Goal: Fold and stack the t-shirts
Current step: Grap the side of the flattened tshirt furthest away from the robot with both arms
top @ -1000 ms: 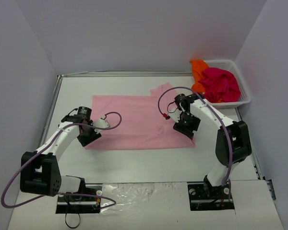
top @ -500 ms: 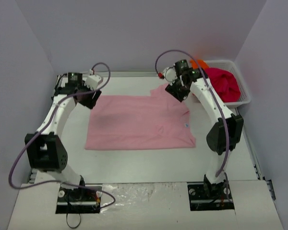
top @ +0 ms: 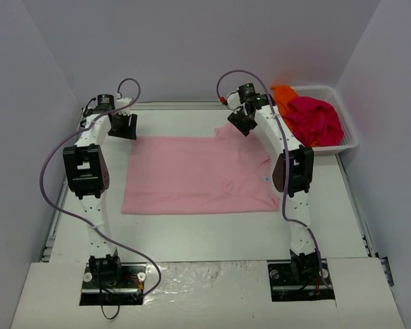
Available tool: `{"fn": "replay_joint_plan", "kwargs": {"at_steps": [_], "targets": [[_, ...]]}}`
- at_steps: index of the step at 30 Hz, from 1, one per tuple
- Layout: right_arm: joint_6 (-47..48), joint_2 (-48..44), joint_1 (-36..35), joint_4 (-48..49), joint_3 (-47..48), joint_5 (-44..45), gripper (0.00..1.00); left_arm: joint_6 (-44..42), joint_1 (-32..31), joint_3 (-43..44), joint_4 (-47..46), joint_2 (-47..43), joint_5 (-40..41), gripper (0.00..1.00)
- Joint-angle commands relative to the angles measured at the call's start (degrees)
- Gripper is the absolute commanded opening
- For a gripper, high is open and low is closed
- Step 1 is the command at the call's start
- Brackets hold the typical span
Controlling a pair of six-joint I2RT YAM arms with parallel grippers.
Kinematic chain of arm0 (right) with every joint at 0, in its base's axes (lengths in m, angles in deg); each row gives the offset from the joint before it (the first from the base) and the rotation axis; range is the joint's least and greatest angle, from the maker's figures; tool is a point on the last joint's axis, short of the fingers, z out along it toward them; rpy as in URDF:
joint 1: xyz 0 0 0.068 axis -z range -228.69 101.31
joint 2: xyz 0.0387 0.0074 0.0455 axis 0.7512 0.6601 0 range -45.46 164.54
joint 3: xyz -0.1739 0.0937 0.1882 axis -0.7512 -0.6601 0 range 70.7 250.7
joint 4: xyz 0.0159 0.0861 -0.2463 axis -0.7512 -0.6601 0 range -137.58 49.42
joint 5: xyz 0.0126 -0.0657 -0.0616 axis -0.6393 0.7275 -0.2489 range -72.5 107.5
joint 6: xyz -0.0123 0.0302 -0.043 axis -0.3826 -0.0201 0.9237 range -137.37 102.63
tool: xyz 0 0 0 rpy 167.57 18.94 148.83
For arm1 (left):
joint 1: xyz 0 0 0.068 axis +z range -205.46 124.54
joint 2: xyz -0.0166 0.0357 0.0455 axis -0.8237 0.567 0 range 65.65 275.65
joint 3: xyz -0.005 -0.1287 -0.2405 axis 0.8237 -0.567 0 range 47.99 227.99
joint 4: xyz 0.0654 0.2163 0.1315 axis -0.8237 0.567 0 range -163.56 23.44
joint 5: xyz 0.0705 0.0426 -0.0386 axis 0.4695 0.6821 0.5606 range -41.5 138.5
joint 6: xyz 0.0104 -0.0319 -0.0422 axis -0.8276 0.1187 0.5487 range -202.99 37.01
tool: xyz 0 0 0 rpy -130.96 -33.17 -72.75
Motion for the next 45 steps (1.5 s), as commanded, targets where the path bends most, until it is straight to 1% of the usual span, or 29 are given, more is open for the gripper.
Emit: {"fn": "replay_joint_plan", "kwargs": {"at_steps": [1,5,9,16,23,29,37,39,45], "targets": [[0.58,0.47,0.73,0.34,1.21,0.53,0.55,3.45,1.22,5.94,1.36,1.51,-2.65,0.57],[1.28,0.91,1.08,0.95,-1.43,-0.96,0.55,4.50,2.28,8.05,0.57,4.07,-4.14,0.57],[1.02,1.35,1.61,1.39,-2.58,-1.32,0.55,6.52,3.42,10.59,0.83,6.53,-8.09,0.58],[0.58,2.05,2.05,1.57,-2.84,-0.88,0.55,7.32,4.74,11.04,0.66,8.29,-14.60,0.57],[0.58,1.96,2.23,1.75,-2.67,-0.53,0.55,6.18,4.74,10.43,1.45,9.34,-15.75,0.55],[0.49,2.49,2.23,1.83,-2.67,-0.53,0.55,6.26,4.65,10.95,1.10,10.31,-17.59,0.56],[0.58,3.46,2.31,1.83,-3.02,-0.18,0.54,5.91,4.48,11.22,1.01,11.45,-17.77,0.56],[0.58,3.63,2.31,1.83,-2.93,-0.18,0.54,6.00,4.48,11.13,1.01,11.72,-18.99,0.56],[0.67,4.07,2.40,1.83,-2.84,0.00,0.52,6.88,4.48,11.39,0.13,12.33,-20.67,0.52]]}}
